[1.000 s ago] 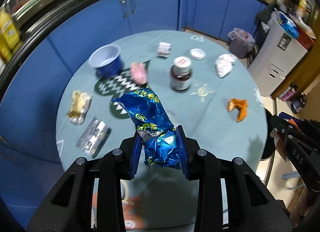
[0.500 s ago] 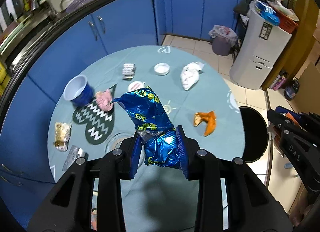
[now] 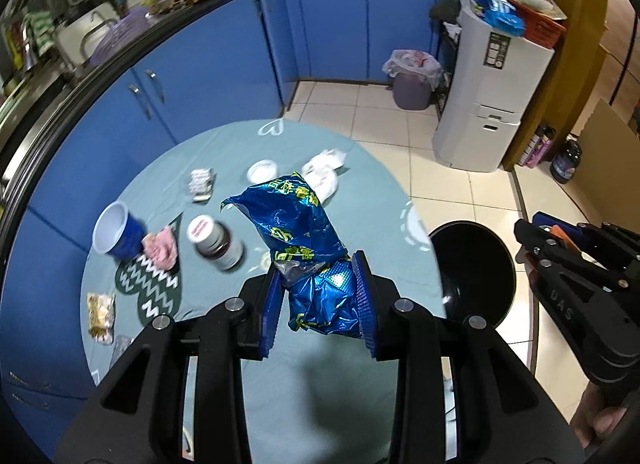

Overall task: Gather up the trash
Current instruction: 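Carry both wrappers to the black bin while the right tool opens, dropping its wrapper inside, then lower the left tool over the black bin and open it to drop the blue wrapper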

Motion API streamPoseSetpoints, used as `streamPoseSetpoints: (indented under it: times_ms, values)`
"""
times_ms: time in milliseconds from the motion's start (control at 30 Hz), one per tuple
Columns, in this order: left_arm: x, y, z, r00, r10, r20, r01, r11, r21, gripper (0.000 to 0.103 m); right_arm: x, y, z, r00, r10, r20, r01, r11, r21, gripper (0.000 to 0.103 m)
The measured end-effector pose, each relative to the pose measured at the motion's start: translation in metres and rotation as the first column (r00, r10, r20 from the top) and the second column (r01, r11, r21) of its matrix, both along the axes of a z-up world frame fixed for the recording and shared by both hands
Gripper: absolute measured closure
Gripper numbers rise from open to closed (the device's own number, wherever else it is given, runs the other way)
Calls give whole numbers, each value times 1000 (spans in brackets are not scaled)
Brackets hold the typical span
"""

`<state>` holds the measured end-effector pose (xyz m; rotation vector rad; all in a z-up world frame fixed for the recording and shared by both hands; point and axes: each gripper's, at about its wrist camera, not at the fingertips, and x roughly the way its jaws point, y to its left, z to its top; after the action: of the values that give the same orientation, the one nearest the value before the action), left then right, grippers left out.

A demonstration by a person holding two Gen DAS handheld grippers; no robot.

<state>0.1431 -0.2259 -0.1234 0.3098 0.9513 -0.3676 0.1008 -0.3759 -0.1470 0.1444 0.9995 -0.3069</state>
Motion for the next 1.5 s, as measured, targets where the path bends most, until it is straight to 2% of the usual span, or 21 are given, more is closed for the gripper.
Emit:
streamPoseSetpoints:
  times_ms: [67,533,800,1267,1500]
  values:
    - [1,-9,0,1000,-14,0,14,1000,2,68,1,-7,-1,1000,-20,2,20,1000,-7,82]
    - [16,-57,0,996,-90,-1,90,996,3,68,15,-57,-4,994,-106,15,106,994,-7,82]
    - [20,-83,-2,992,-130,-8,130,992,5,68,14,-80,-13,989,-148,-8,149,989,11,82]
    - [13,-154,1,971,-239,-1,239,971,-1,68,-5,-138,-22,962,-271,-15,272,962,12,82]
    - [9,-176,1,960,-278,-9,278,960,-13,65,-17,-165,-25,944,-330,-21,331,944,13,82]
